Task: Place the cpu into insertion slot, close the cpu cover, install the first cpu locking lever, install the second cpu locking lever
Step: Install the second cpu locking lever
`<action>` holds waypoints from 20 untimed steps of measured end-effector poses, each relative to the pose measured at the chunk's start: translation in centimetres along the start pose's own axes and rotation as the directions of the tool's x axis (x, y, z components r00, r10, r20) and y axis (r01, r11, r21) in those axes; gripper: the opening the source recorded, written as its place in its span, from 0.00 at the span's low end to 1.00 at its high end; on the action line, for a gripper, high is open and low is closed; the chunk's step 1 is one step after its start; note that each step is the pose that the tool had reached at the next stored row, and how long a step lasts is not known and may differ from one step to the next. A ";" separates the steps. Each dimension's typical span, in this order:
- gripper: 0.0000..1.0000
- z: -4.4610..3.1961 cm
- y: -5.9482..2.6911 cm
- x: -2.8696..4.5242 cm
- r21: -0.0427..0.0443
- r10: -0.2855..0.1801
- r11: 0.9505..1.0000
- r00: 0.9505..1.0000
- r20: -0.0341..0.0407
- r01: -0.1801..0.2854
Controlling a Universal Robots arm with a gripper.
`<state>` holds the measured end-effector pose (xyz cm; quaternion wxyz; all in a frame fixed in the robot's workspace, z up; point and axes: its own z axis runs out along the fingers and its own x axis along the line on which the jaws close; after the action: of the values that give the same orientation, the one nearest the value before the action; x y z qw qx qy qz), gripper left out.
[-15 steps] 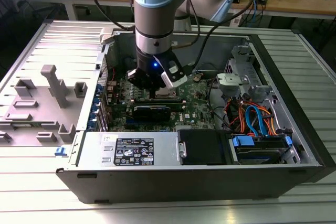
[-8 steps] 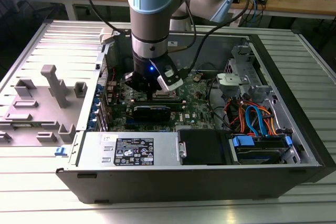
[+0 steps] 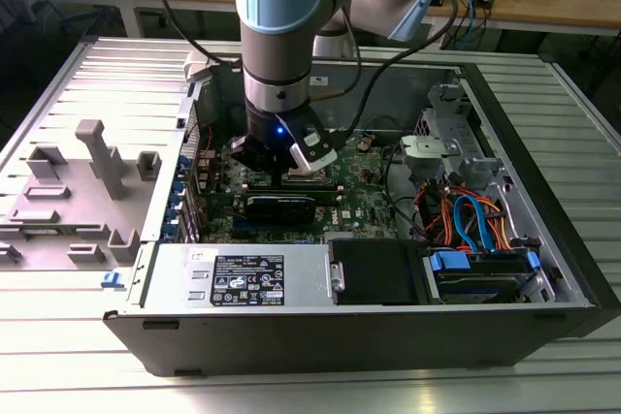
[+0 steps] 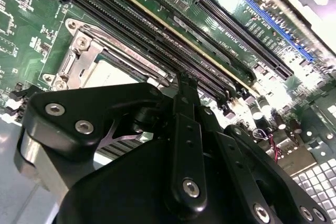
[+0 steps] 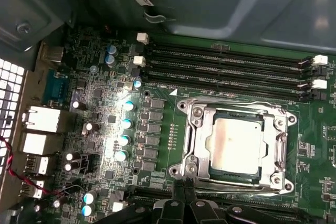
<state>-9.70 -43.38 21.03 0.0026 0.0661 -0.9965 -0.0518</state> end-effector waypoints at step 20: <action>0.11 0.91 0.92 0.13 -0.029 -0.007 1.000 1.000 0.003 0.007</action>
<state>-9.96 -42.39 20.22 0.0020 0.0696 -0.9954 -0.0662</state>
